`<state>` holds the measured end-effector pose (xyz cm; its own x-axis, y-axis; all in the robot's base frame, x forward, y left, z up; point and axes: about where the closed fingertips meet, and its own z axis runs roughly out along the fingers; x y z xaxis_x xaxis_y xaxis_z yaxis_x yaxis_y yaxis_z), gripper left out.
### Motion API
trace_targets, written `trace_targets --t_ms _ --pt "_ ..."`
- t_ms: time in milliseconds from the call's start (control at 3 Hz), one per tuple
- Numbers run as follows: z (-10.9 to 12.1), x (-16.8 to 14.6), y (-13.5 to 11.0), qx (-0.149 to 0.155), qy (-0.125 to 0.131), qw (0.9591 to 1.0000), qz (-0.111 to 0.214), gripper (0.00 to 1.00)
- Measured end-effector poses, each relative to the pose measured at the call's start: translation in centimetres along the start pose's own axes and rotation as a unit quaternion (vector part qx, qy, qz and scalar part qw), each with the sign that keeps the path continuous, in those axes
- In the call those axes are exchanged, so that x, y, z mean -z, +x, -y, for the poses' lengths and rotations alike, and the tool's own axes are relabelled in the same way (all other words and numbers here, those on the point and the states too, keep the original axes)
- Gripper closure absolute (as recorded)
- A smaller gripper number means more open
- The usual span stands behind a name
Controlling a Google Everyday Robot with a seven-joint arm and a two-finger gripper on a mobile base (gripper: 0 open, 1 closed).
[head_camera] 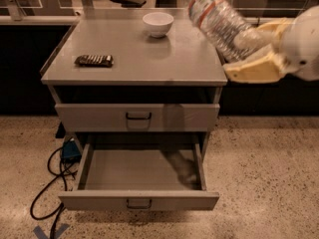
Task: Place water bottle into middle drawer
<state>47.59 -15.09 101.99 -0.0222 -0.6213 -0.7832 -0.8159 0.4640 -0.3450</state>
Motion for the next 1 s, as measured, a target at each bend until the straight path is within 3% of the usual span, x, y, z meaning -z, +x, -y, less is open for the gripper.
trace_targets --t_ms 333,667,1000 --pt "-2.6 -3.7 5.2 -0.014 0.021 0.9997 0.004 1.00" --pt "-5.3 -9.3 13.1 -0.041 0.022 0.9975 -0.053 1.00" --pt "-11.4 -16.6 21.1 -0.065 -0.042 0.9884 -0.131 1.00"
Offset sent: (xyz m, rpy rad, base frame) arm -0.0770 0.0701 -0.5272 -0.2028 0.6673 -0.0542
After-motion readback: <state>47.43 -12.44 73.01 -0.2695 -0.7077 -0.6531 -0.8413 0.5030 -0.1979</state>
